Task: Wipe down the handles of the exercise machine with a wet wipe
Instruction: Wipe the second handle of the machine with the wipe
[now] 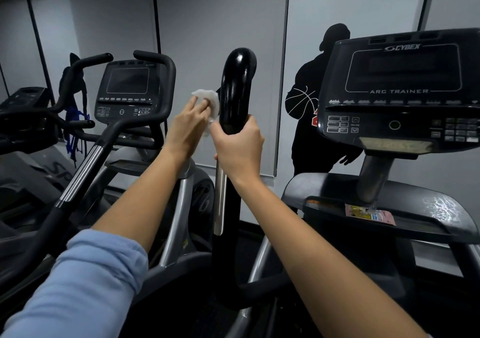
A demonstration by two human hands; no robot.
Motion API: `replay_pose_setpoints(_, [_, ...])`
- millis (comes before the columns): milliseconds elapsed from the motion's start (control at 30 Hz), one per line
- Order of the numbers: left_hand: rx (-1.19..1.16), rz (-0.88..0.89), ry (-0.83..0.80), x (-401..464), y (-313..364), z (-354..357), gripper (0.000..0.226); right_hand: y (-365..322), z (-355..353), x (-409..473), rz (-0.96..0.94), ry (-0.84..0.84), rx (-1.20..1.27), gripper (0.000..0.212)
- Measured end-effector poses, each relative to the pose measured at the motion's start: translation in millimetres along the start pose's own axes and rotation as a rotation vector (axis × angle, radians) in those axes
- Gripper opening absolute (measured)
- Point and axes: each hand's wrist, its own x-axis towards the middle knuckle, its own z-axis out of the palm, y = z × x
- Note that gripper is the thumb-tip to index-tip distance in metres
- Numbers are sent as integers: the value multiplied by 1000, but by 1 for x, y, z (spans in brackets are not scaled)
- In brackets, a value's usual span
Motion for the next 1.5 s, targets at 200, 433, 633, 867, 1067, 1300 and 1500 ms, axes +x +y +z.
replay_pose_setpoints(200, [-111, -134, 1, -15, 15, -5, 30, 0, -2, 0, -6, -20, 13, 28])
replay_pose_setpoints(433, [-480, -326, 52, -68, 18, -18, 27, -9, -7, -4, 67, -86, 26, 44])
replay_pose_setpoints(633, [-631, -267, 332, -83, 24, -67, 33, -19, -45, -29, -123, 5, -16, 48])
replay_pose_setpoints(867, [-848, 35, 430, -73, 71, -142, 16, -32, -68, -53, -283, -344, 265, 44])
replay_pose_setpoints(1067, [-853, 60, 277, -81, 78, -119, 43, -10, -105, -46, -33, 133, 146, 32])
replay_pose_setpoints(1300, [-1022, -472, 71, -117, 131, -77, 87, 5, -80, -57, -233, 20, -32, 37])
replay_pose_setpoints(1500, [-1050, -557, 95, -117, 137, -76, 80, 16, -44, -55, -475, -87, -274, 51])
